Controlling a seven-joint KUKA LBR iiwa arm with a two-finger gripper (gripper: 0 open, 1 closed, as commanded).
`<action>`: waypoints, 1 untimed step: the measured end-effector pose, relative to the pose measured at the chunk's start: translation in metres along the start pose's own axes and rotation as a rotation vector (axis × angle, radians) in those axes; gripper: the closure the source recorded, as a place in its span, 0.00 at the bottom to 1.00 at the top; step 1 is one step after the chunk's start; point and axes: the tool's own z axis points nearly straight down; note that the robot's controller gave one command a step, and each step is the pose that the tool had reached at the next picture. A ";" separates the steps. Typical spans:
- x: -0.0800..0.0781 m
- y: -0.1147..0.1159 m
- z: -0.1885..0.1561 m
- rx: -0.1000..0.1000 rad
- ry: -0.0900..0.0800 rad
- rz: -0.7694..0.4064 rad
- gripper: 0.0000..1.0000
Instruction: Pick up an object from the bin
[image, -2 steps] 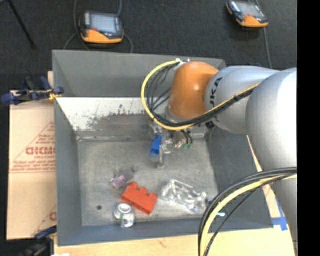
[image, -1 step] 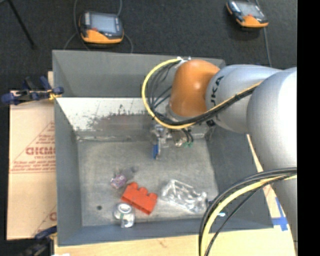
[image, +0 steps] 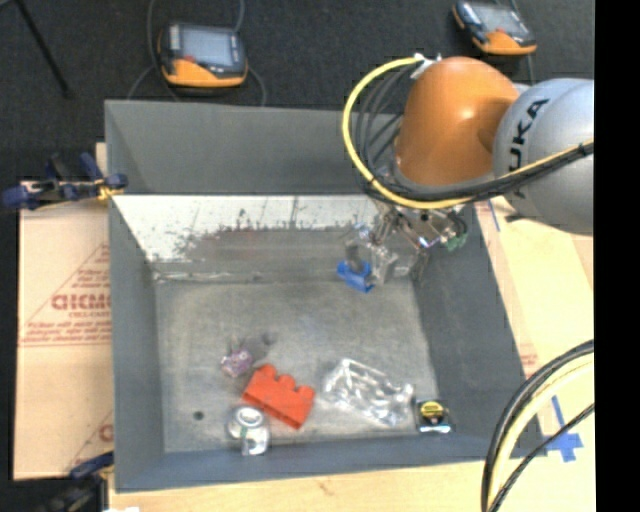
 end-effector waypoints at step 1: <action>0.003 0.024 0.115 0.002 0.001 -0.520 1.00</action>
Offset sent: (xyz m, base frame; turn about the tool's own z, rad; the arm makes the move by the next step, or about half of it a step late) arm -0.0185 0.0205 -0.1205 -0.5230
